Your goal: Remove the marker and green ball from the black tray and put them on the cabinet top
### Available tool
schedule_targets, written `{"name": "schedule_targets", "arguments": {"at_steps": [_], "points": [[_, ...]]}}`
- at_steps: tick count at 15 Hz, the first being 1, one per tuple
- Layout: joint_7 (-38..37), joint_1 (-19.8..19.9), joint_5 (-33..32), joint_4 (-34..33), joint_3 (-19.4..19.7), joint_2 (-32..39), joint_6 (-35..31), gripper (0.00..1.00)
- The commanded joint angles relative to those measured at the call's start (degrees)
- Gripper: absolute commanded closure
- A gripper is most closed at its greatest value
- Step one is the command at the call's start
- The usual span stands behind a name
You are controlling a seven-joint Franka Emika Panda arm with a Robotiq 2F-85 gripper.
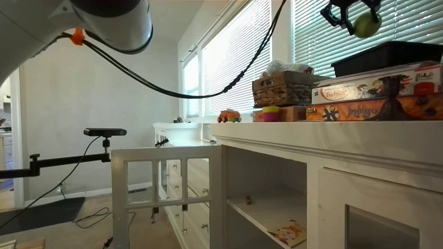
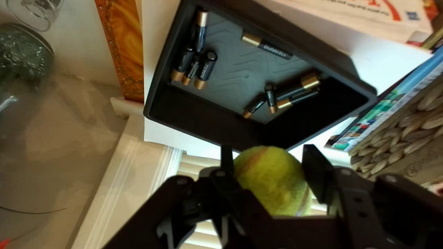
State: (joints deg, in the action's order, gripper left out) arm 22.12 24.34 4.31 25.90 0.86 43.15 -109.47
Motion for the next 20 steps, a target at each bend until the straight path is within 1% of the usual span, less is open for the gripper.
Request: {"name": "schedule_targets", "arguments": {"at_steps": [1, 5, 8, 11, 13, 15, 20], "points": [[6.6, 1.5, 2.1, 1.8, -2.3, -5.4, 10.7, 0.73], [13.3, 2.4, 3.1, 1.8, -3.4, -8.7, 24.8, 0.73], [17.5, 1.5, 2.3, 1.7, -3.0, -9.3, 33.8, 0.73], [19.3, -0.2, 0.3, 0.2, -1.7, -7.7, 39.6, 0.73], [19.1, -1.2, -0.5, -1.0, -1.2, -6.0, 41.8, 0.73], [18.5, -2.1, -1.0, -1.3, -0.7, -4.6, 42.3, 0.73], [16.7, -3.1, -1.1, -1.6, -0.1, -0.6, 39.7, 0.73]]}}
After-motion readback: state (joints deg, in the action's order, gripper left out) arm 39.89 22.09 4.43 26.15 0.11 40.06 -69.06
